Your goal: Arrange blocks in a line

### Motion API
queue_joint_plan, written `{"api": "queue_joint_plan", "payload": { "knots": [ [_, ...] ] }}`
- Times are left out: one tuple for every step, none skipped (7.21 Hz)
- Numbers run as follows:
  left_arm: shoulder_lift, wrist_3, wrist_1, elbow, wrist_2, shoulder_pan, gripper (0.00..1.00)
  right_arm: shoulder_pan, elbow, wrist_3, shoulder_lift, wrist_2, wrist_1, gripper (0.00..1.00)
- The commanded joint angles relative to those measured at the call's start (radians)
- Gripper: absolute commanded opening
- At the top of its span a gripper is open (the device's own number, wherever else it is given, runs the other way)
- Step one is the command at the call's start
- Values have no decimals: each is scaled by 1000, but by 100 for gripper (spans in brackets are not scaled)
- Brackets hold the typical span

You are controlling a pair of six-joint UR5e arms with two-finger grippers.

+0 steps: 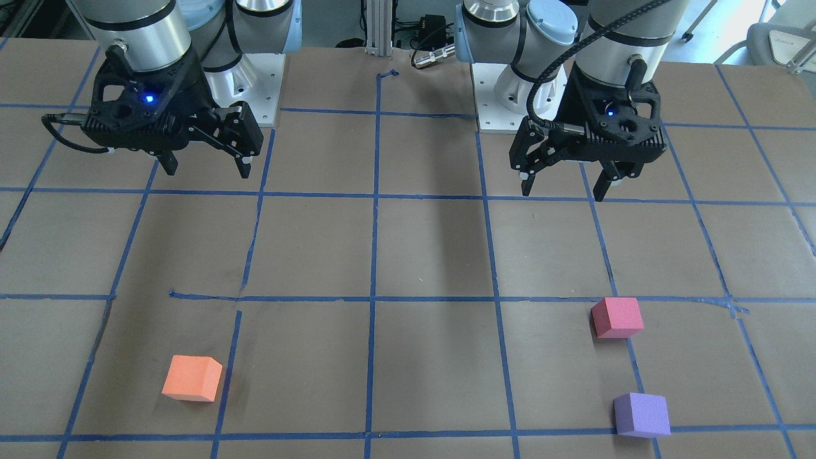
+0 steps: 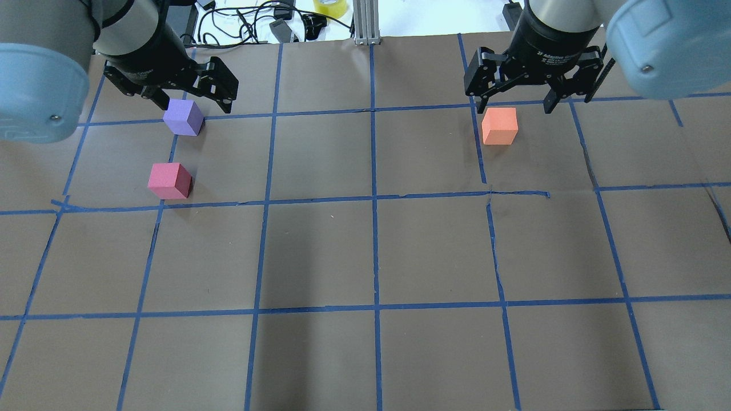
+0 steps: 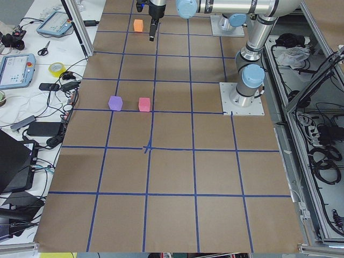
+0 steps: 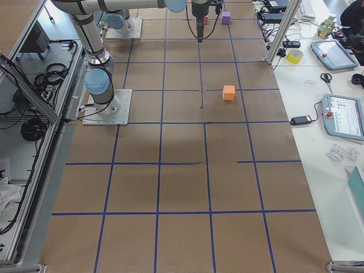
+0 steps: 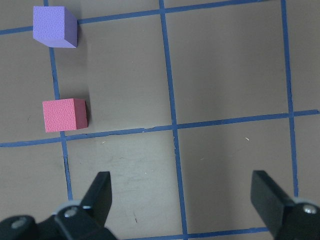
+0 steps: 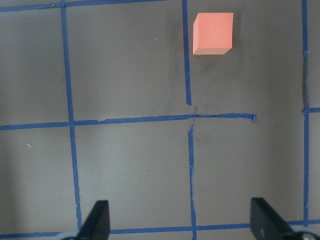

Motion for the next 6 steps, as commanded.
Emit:
{"api": "queue_joint_plan", "payload": {
  "knots": [
    [-22,-16,1,10,0,0,100,0,2,0,1,0,-1,100],
    [-21,-22,1,11,0,0,100,0,2,0,1,0,0,100],
    [-16,-18,1,7,1,0,100,0,2,0,3,-1,3,100],
    [-13,-18,1,8,0,0,100,0,2,-1,1,-1,3,100],
    [-16,-16,1,11,-2,2,100,-2,2,0,3,-1,3,100],
    [-16,-15,1,13,-3,3,100,-3,2,-1,3,-1,6,100]
  ]
}}
